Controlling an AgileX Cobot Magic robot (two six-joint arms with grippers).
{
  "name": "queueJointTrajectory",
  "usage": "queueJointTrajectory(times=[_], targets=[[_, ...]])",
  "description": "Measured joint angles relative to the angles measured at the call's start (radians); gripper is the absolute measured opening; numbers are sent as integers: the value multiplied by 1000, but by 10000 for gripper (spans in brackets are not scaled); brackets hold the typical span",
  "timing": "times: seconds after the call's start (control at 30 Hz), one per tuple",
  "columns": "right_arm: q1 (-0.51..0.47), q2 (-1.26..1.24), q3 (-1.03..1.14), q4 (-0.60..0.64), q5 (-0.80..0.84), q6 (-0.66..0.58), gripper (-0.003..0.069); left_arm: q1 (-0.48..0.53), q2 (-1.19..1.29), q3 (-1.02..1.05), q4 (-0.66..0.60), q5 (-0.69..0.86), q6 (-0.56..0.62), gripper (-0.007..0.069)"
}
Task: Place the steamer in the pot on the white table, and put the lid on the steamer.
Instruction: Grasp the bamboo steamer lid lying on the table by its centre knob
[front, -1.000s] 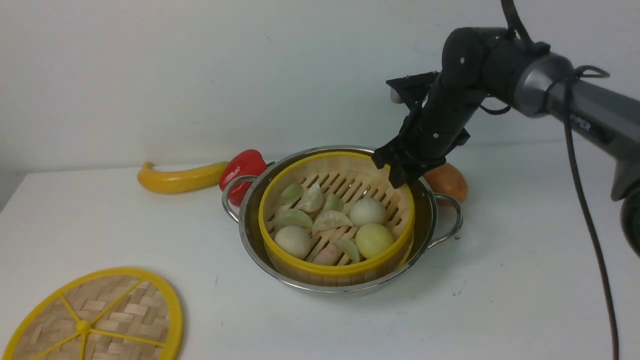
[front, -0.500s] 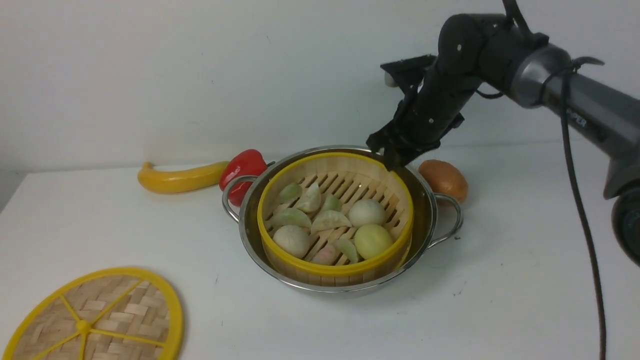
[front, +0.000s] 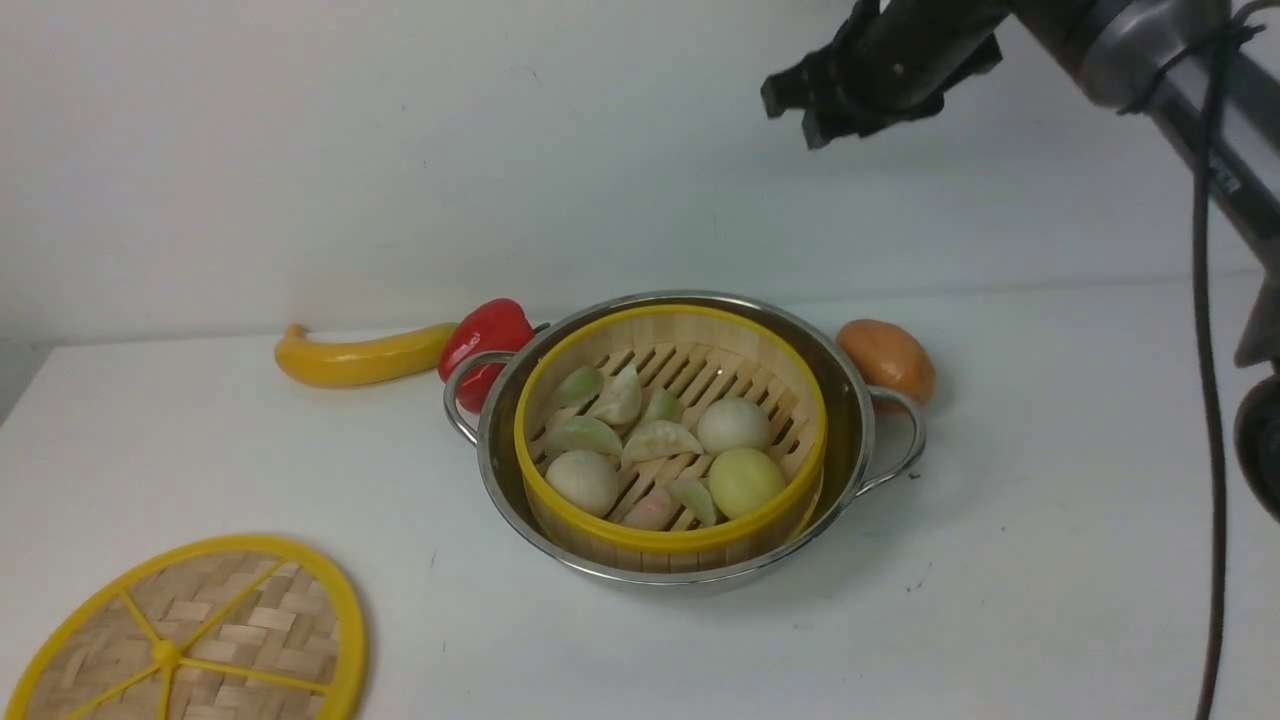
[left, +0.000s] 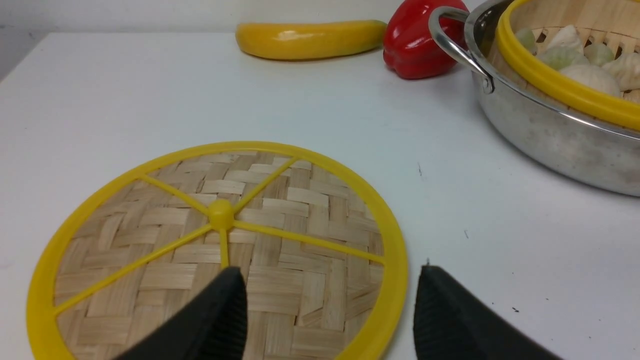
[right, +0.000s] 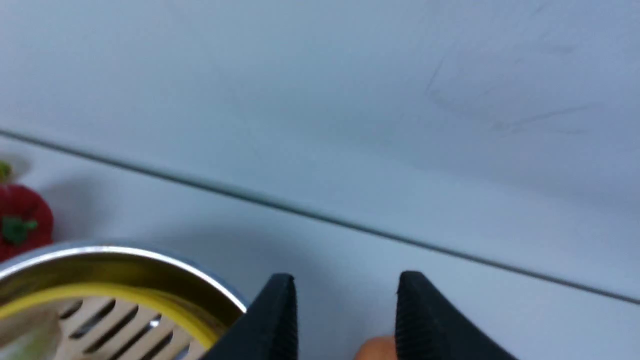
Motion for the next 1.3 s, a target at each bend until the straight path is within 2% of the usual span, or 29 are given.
queueJointTrajectory(times=[0.07,0.1,0.13,0.23,0.4,0.53,0.73,1.0,1.1,1.3], targets=[[0,-23,-39,-21,5,2,130,0,0,0,0,0,0,421],[0,-25,-43,-21,5,2,119,0,0,0,0,0,0,421],[0,-47,-64,-30,7,-2,44,0,0,0,0,0,0,421],[0,-103,-94,-31,10,-6,-31,0,0,0,0,0,0,421],[0,-189,-105,-19,10,-6,-34,0,0,0,0,0,0,421],[0,-242,-106,58,15,-6,-34,0,0,0,0,0,0,421],[0,-319,-106,260,20,-41,-31,0,0,0,0,0,1,421],[0,-370,-107,465,20,-49,-30,0,0,0,0,0,1,421],[0,-370,-107,482,20,-51,-29,0,0,0,0,0,1,421],[0,-370,-107,414,22,-28,-24,0,0,0,0,0,1,421]])
